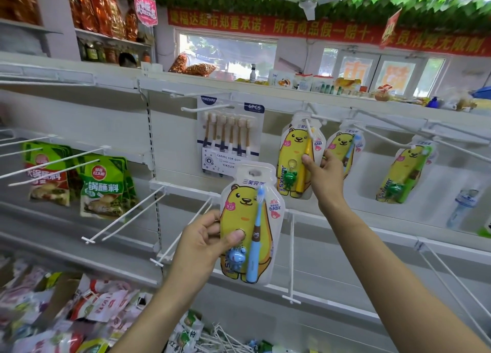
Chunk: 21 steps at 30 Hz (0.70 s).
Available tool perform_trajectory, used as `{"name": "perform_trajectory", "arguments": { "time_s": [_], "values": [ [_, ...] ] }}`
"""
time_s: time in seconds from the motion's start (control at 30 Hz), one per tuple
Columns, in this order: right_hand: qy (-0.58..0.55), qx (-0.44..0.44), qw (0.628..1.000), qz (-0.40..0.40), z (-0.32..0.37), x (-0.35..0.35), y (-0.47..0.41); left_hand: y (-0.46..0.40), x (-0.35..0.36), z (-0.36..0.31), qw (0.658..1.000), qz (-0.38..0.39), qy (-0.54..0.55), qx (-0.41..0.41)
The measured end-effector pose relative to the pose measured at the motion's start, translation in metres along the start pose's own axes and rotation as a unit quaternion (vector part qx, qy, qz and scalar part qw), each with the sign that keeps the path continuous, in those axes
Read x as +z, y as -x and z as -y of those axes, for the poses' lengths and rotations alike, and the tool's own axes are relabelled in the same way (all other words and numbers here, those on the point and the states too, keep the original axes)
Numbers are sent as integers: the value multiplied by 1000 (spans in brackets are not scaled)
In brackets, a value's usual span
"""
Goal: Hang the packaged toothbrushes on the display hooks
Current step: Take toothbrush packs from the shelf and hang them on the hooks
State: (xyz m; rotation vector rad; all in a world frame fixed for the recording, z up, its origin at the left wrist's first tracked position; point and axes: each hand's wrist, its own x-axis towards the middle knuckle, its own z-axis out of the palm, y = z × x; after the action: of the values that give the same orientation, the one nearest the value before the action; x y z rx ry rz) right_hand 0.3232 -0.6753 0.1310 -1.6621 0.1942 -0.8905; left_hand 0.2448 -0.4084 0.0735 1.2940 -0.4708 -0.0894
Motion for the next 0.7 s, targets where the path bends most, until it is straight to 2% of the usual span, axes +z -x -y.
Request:
{"name": "perform_trajectory", "arguments": {
  "time_s": [0.27,0.7],
  "values": [
    [85,34,996,8,-8,11,-25,4,5,-1,1000,15,-1,-10],
    [99,43,994,15,-6,6,-26,10,21,2,999,40,-9,-14]
  ]
}}
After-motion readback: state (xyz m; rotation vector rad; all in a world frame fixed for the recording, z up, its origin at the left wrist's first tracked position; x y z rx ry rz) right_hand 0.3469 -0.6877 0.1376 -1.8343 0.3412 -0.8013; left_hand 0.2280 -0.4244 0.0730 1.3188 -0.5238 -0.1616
